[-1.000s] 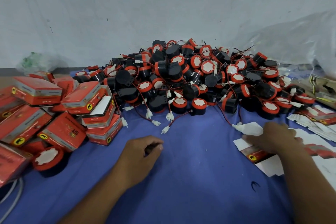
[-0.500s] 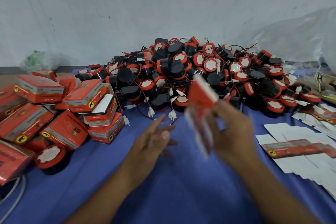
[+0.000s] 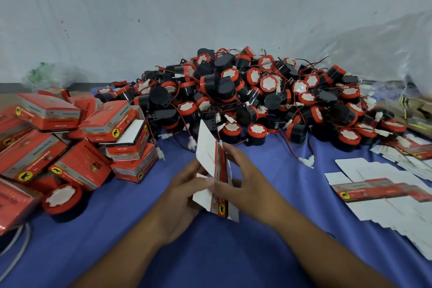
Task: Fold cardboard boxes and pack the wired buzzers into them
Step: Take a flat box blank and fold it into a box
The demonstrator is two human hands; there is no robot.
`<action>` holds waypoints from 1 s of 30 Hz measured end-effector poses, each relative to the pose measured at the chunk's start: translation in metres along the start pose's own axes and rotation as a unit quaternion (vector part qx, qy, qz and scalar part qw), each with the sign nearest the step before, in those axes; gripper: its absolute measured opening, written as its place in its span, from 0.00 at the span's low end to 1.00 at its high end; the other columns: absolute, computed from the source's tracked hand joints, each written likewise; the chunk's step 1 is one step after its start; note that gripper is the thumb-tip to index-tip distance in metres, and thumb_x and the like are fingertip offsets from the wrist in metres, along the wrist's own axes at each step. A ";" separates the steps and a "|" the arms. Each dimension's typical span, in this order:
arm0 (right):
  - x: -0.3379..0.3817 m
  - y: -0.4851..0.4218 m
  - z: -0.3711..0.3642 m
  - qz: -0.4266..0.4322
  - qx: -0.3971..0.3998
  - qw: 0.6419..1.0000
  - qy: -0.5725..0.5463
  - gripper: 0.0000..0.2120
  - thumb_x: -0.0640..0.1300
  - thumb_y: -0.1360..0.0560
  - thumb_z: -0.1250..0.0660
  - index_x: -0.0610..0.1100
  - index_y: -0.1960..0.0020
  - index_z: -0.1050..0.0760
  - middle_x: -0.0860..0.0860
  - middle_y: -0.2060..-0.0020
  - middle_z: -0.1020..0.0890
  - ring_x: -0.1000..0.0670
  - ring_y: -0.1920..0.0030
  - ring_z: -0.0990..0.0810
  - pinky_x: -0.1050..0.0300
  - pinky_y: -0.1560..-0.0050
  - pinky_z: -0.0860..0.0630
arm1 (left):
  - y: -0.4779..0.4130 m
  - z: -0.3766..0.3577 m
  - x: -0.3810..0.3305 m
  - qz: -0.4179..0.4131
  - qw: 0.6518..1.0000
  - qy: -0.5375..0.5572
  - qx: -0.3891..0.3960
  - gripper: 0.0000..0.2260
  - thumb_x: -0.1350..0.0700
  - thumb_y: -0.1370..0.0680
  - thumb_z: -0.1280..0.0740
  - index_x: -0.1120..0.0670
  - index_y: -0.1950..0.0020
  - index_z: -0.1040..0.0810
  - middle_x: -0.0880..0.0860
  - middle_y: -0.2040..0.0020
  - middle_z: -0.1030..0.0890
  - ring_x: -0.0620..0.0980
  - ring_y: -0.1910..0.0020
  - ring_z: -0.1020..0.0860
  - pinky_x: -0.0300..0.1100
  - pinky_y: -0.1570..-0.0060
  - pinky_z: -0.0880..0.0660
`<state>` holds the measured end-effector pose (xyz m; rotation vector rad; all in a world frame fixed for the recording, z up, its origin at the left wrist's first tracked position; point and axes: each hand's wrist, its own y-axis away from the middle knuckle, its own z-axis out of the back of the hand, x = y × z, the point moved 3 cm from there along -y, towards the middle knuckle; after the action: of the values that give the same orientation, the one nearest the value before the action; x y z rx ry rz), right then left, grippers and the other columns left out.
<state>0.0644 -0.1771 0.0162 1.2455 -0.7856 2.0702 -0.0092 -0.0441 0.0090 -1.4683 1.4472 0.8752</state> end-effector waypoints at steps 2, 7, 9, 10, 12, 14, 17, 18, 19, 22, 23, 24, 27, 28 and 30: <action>-0.001 -0.001 0.000 -0.018 0.010 0.999 -0.045 0.43 0.56 0.32 0.25 0.57 0.22 0.42 0.61 0.29 0.30 0.67 0.33 0.30 0.57 0.39 0.21 | 0.001 0.000 0.000 0.009 1.000 0.002 0.013 0.24 0.59 0.27 0.32 0.48 0.31 0.25 0.61 0.35 0.21 0.62 0.37 0.22 0.49 0.46 0.22; 0.005 0.000 0.001 -0.034 0.022 0.995 -0.095 0.44 0.48 0.35 0.28 0.62 0.23 0.43 0.62 0.32 0.28 0.68 0.34 0.29 0.53 0.41 0.20 | 0.000 -0.003 0.002 0.007 0.999 -0.024 0.022 0.27 0.61 0.34 0.32 0.46 0.35 0.21 0.58 0.41 0.18 0.58 0.45 0.18 0.47 0.51 0.21; 0.008 0.002 -0.001 -0.030 0.016 0.995 -0.094 0.46 0.50 0.40 0.31 0.63 0.24 0.42 0.60 0.32 0.28 0.64 0.36 0.26 0.48 0.42 0.19 | -0.001 -0.004 0.002 0.001 0.999 -0.034 0.013 0.29 0.62 0.35 0.33 0.45 0.36 0.21 0.57 0.42 0.18 0.57 0.46 0.18 0.48 0.53 0.20; 0.010 0.003 -0.003 -0.022 0.014 0.996 -0.089 0.46 0.51 0.42 0.32 0.63 0.25 0.41 0.59 0.33 0.28 0.62 0.36 0.26 0.48 0.44 0.19 | -0.001 -0.007 0.001 -0.003 0.999 -0.044 0.009 0.29 0.62 0.37 0.33 0.45 0.36 0.21 0.58 0.43 0.18 0.57 0.47 0.18 0.48 0.55 0.20; 0.012 0.005 -0.008 0.002 0.008 0.997 -0.076 0.45 0.52 0.42 0.33 0.63 0.26 0.41 0.63 0.33 0.30 0.63 0.36 0.27 0.54 0.48 0.19 | 0.001 -0.010 0.001 -0.009 0.997 -0.081 -0.002 0.29 0.62 0.38 0.35 0.47 0.37 0.21 0.61 0.47 0.18 0.58 0.49 0.17 0.54 0.58 0.19; 0.015 0.008 -0.009 0.028 -0.008 0.998 -0.063 0.43 0.51 0.40 0.34 0.65 0.27 0.41 0.70 0.35 0.30 0.64 0.40 0.24 0.59 0.51 0.20 | 0.003 -0.007 0.002 -0.016 0.990 -0.136 -0.035 0.30 0.63 0.39 0.37 0.49 0.37 0.23 0.58 0.49 0.17 0.56 0.50 0.17 0.52 0.58 0.19; 0.014 0.009 -0.003 0.042 -0.048 0.996 -0.067 0.41 0.44 0.38 0.35 0.60 0.27 0.38 0.72 0.39 0.28 0.70 0.45 0.24 0.52 0.53 0.16 | 0.005 -0.001 0.004 -0.034 0.976 -0.205 -0.067 0.30 0.63 0.37 0.38 0.46 0.35 0.27 0.44 0.49 0.15 0.45 0.51 0.17 0.36 0.60 0.20; 0.013 0.008 -0.001 0.042 -0.059 0.995 -0.071 0.40 0.42 0.38 0.36 0.59 0.27 0.37 0.68 0.37 0.28 0.71 0.45 0.24 0.51 0.52 0.16 | 0.004 0.001 0.003 -0.034 0.975 -0.208 -0.074 0.29 0.62 0.37 0.38 0.46 0.36 0.26 0.44 0.49 0.15 0.45 0.50 0.17 0.35 0.59 0.20; 0.012 0.007 0.000 0.042 -0.068 0.994 -0.072 0.39 0.41 0.37 0.36 0.58 0.28 0.35 0.65 0.35 0.28 0.70 0.43 0.25 0.51 0.51 0.16 | 0.004 0.002 0.003 -0.034 0.975 -0.207 -0.079 0.28 0.60 0.37 0.37 0.44 0.38 0.24 0.45 0.49 0.15 0.46 0.50 0.17 0.37 0.58 0.20; 0.008 0.004 0.001 0.030 -0.086 0.992 -0.085 0.36 0.44 0.38 0.35 0.55 0.30 0.30 0.59 0.34 0.25 0.65 0.35 0.26 0.55 0.45 0.18 | 0.004 0.010 0.004 -0.025 0.982 -0.170 -0.083 0.25 0.52 0.43 0.34 0.44 0.46 0.18 0.50 0.51 0.16 0.55 0.48 0.20 0.47 0.53 0.21; 0.007 0.003 0.003 0.020 -0.095 0.991 -0.091 0.35 0.44 0.38 0.35 0.54 0.30 0.29 0.58 0.35 0.23 0.62 0.33 0.26 0.54 0.44 0.19 | 0.005 0.012 0.004 -0.025 0.985 -0.152 -0.081 0.24 0.51 0.42 0.33 0.44 0.47 0.17 0.50 0.51 0.17 0.57 0.47 0.21 0.50 0.50 0.22; 0.006 0.001 0.006 0.011 -0.105 0.990 -0.094 0.33 0.44 0.36 0.35 0.53 0.31 0.28 0.56 0.36 0.22 0.59 0.33 0.26 0.53 0.43 0.19 | 0.003 0.012 0.002 -0.033 0.987 -0.142 -0.074 0.23 0.50 0.40 0.33 0.44 0.45 0.17 0.50 0.49 0.17 0.57 0.45 0.22 0.52 0.46 0.23; 0.004 -0.003 0.015 -0.009 -0.129 0.984 -0.122 0.22 0.43 0.27 0.31 0.49 0.33 0.25 0.54 0.41 0.17 0.52 0.38 0.20 0.45 0.42 0.20 | 0.000 0.001 -0.002 -0.080 0.971 -0.222 -0.028 0.31 0.41 0.30 0.27 0.46 0.29 0.28 0.46 0.33 0.23 0.49 0.33 0.25 0.50 0.37 0.28; 0.002 -0.004 0.015 -0.019 -0.132 0.981 -0.138 0.19 0.43 0.24 0.31 0.49 0.33 0.25 0.53 0.44 0.16 0.51 0.41 0.18 0.43 0.42 0.19 | -0.001 -0.005 0.001 -0.090 0.960 -0.263 -0.014 0.37 0.37 0.30 0.26 0.45 0.25 0.34 0.44 0.30 0.26 0.46 0.31 0.27 0.47 0.36 0.28; -0.001 -0.005 0.011 -0.038 -0.124 0.979 -0.154 0.17 0.45 0.20 0.33 0.48 0.32 0.26 0.56 0.48 0.14 0.52 0.47 0.15 0.49 0.46 0.17 | -0.001 -0.014 0.013 -0.095 0.940 -0.327 -0.030 0.43 0.36 0.32 0.24 0.40 0.23 0.42 0.38 0.28 0.31 0.41 0.29 0.31 0.42 0.35 0.27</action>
<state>0.0749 -0.1825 0.0206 1.4461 -1.0808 1.6775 -0.0084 -0.0623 0.0030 -1.1698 0.7771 1.1508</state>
